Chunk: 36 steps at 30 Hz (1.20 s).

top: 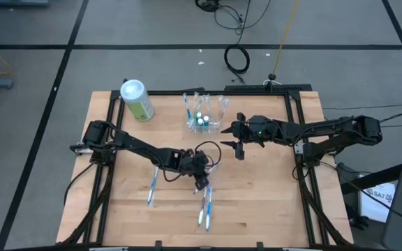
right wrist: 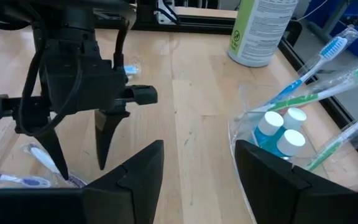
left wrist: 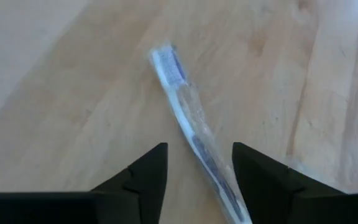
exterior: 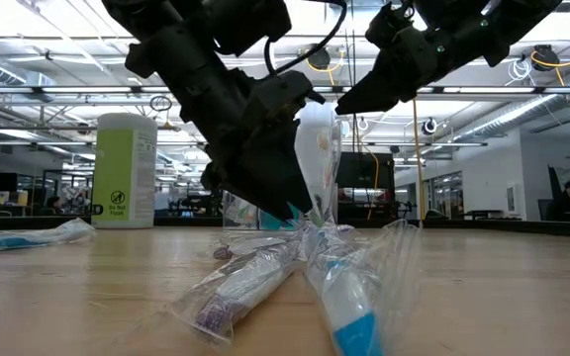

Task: Pick & Place toothbrushing station
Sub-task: Put the top purple toothbrush into the transparent organizer

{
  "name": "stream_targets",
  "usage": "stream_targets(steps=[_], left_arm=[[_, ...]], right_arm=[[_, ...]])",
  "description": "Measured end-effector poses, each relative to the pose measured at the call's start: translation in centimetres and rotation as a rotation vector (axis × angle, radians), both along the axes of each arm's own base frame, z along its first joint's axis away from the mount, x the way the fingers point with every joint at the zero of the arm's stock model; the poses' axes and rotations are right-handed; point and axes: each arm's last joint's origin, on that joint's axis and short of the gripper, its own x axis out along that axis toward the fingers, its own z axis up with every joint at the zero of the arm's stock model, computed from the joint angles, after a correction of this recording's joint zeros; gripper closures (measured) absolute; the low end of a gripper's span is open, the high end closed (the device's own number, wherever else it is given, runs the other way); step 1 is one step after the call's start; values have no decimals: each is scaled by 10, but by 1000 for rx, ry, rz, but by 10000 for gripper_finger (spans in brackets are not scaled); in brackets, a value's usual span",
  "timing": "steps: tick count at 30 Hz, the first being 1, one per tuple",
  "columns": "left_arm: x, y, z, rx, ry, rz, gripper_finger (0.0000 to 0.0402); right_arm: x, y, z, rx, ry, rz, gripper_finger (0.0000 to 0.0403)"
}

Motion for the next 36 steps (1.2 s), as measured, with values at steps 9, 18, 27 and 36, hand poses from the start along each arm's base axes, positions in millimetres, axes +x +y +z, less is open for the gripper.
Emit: stream_targets(steps=[9, 18, 27, 36], left_arm=[[7, 0, -12, 3, -36, 35, 221], [6, 1, -13, 51, -25, 46, 253], [10, -3, -29, 13, -8, 31, 259], [9, -3, -31, 17, 4, 33, 293]], right_arm=[[0, 0, 0, -1, -5, 0, 215], [1, 0, 1, -2, -20, 0, 217], [1, 0, 1, -3, -19, -2, 220], [0, 0, 1, -5, -11, -1, 227]])
